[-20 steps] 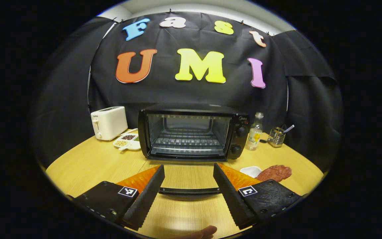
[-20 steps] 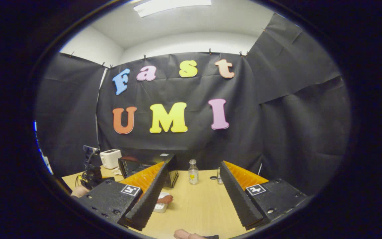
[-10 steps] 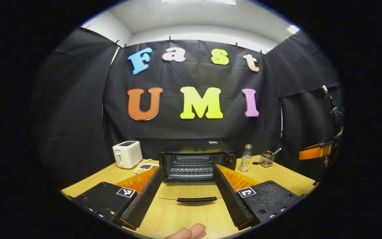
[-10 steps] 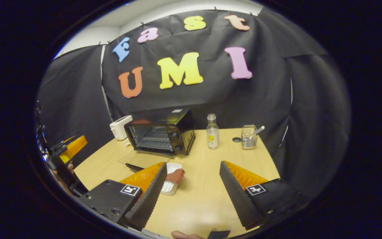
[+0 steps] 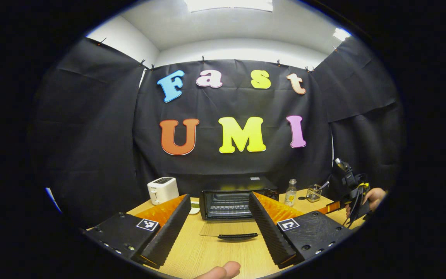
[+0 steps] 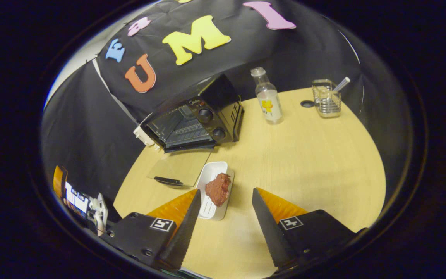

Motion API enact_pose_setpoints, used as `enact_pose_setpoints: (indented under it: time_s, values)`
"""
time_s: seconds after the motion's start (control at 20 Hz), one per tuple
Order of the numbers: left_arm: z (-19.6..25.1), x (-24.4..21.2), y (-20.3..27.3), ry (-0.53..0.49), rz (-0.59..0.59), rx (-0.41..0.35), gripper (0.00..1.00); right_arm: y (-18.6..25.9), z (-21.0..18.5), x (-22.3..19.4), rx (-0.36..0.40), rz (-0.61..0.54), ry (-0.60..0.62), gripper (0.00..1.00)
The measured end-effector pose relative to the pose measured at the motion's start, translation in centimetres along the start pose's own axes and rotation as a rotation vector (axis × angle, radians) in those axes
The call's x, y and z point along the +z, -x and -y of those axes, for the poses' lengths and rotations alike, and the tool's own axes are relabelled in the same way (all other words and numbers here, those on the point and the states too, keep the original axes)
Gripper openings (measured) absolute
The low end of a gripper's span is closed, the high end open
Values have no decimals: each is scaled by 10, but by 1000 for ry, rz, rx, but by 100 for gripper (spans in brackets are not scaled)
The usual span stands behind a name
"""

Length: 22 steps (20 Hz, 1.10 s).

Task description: Open the electric oven with the left hand, put the food in, and close the electric oven.

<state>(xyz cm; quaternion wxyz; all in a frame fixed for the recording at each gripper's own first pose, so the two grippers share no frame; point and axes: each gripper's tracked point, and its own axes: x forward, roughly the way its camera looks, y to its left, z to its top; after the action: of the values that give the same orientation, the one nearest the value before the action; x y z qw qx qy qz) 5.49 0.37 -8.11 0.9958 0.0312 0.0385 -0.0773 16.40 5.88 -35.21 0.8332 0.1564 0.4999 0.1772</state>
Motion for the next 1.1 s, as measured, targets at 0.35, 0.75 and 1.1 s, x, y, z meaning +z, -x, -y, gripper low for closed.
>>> enact_pose_setpoints:
  time_s: [0.35,0.75,1.1]
  values:
    - [-7,-9,7,-8,-31,-2,95,-40,2,-18,95,-77,-213,46]
    - [-10,-17,23,-46,-46,-8,95,-14,-22,-25,4,-10,22,12]
    - [-18,-23,35,-47,-55,-19,95,26,-66,-8,-136,148,444,7]
